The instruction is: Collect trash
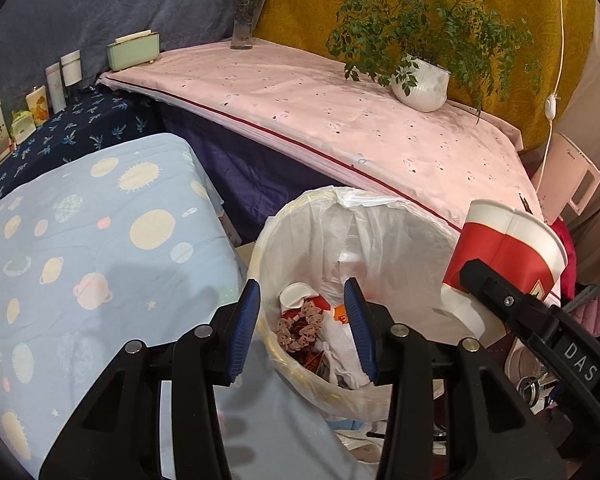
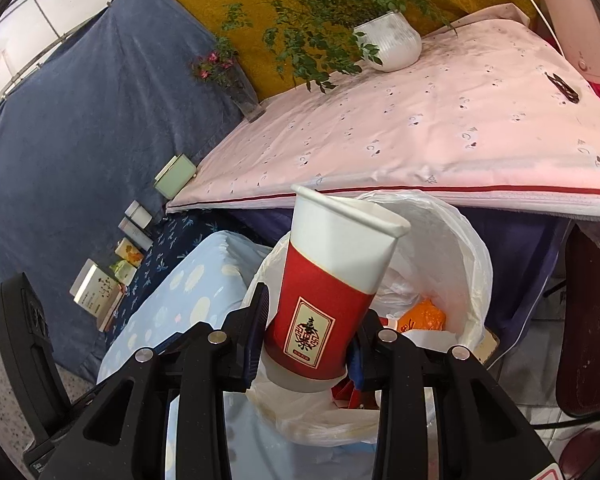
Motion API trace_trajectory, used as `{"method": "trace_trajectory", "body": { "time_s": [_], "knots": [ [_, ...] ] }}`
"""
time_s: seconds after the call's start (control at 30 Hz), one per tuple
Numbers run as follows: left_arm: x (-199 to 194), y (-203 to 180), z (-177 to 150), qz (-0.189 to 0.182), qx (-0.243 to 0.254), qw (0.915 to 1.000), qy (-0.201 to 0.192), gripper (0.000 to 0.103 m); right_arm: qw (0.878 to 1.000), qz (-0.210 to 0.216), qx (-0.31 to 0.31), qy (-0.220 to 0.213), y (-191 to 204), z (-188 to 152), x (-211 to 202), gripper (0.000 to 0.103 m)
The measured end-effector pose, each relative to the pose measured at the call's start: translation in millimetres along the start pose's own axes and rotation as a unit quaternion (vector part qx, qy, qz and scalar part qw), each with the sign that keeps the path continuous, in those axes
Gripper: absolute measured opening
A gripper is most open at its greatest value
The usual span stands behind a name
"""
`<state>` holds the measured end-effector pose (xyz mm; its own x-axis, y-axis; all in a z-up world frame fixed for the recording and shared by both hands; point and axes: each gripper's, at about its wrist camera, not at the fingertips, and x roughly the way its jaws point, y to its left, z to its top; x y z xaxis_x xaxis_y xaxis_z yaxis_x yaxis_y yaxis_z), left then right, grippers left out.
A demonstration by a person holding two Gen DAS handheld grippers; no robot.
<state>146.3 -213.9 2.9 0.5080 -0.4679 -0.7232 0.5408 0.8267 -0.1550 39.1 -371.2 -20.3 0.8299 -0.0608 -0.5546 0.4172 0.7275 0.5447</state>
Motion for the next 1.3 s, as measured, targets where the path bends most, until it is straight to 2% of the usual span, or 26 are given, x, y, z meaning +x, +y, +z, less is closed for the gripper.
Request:
{"method": "trace_trajectory", "body": {
  "time_s": [0.3, 0.47, 0.5, 0.53, 0.63, 0.8, 0.93, 0.97, 1.03, 1.23, 1.3],
  "knots": [
    [-2.9, 11.5, -2.3, 0.029, 0.001, 0.9996, -0.003, 0.042, 0.999, -0.017, -0.039, 0.005, 19.6, 1.7, 14.1, 0.033],
    [-5.6, 18.6, -3.7, 0.045, 0.001, 0.999, -0.006, 0.045, 0.998, -0.023, -0.054, 0.01, 28.7, 0.1, 22.1, 0.035],
    [-6.2, 20.7, -4.0, 0.048, -0.002, 0.9988, -0.007, 0.051, 0.998, -0.026, -0.056, 0.007, 30.0, -0.1, 22.8, 0.035],
    [-7.0, 22.5, -4.7, 0.052, -0.003, 0.9986, -0.008, 0.058, 0.998, -0.028, -0.058, 0.008, 31.5, -0.1, 23.6, 0.04],
    [-9.8, 27.3, -6.9, 0.067, -0.003, 0.9977, -0.011, 0.067, 0.998, -0.034, -0.061, 0.003, 34.5, -0.6, 22.9, 0.056],
    [-14.4, 36.8, -11.8, 0.083, -0.011, 0.9965, -0.007, 0.071, 0.995, -0.049, -0.086, 0.002, 41.7, -3.1, 15.3, 0.065],
    [-24.0, 42.8, -19.3, 0.096, -0.014, 0.9952, -0.007, 0.072, 0.991, -0.069, -0.117, -0.001, 49.0, -9.2, 4.1, 0.076],
    [-26.5, 43.7, -21.1, 0.1, -0.014, 0.9949, -0.008, 0.074, 0.989, -0.076, -0.127, -0.002, 50.5, -11.0, 1.0, 0.08],
    [-33.6, 45.8, -24.9, 0.108, -0.018, 0.9939, -0.011, 0.084, 0.985, -0.089, -0.147, -0.002, 53.8, -15.1, -6.1, 0.084],
    [-54.9, 51.7, -36.0, 0.126, -0.029, 0.9914, -0.017, 0.089, 0.973, -0.119, -0.2, 0.005, 63.8, -27.9, -22.9, 0.087],
    [-60.8, 53.3, -39.9, 0.127, -0.036, 0.9911, -0.017, 0.09, 0.97, -0.125, -0.206, 0.01, 64.9, -33.5, -28.0, 0.092]
  ]
}}
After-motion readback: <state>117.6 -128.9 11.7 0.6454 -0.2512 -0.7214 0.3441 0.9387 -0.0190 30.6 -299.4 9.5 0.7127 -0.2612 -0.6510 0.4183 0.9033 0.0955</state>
